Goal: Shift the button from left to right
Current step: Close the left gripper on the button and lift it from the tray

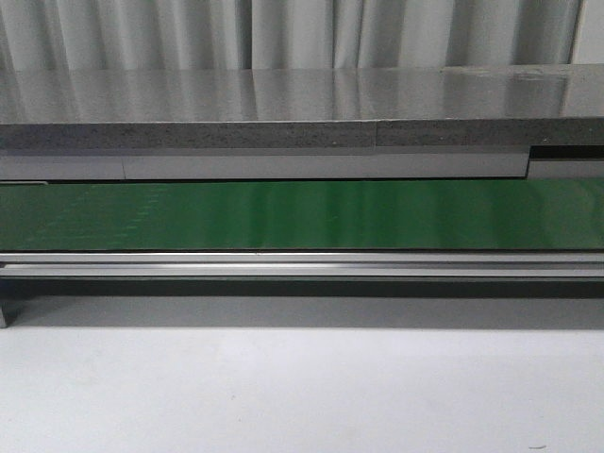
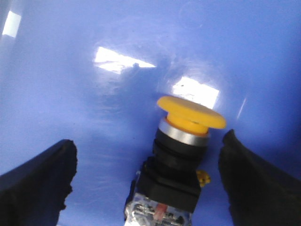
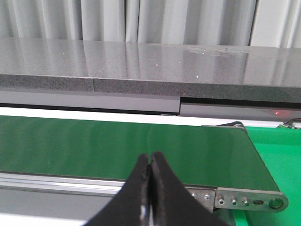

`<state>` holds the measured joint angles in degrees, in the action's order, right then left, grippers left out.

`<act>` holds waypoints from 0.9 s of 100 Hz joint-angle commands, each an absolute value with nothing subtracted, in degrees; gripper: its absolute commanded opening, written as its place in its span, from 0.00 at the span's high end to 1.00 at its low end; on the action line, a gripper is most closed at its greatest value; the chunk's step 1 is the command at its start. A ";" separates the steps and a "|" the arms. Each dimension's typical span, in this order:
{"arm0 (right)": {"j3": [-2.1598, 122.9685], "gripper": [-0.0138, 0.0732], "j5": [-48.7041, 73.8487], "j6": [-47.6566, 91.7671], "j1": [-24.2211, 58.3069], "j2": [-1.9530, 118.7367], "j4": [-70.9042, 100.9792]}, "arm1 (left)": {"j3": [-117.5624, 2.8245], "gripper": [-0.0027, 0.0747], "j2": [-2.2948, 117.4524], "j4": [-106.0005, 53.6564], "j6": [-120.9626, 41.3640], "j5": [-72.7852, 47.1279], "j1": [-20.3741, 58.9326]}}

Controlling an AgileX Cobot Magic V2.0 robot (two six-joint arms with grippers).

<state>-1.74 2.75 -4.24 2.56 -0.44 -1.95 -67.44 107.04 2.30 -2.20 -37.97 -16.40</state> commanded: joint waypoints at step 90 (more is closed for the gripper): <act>-1.68 0.92 -1.40 -4.01 2.57 -1.50 -2.13 | -69.39 0.96 104.03 2.95 -1.99 -38.12 -16.64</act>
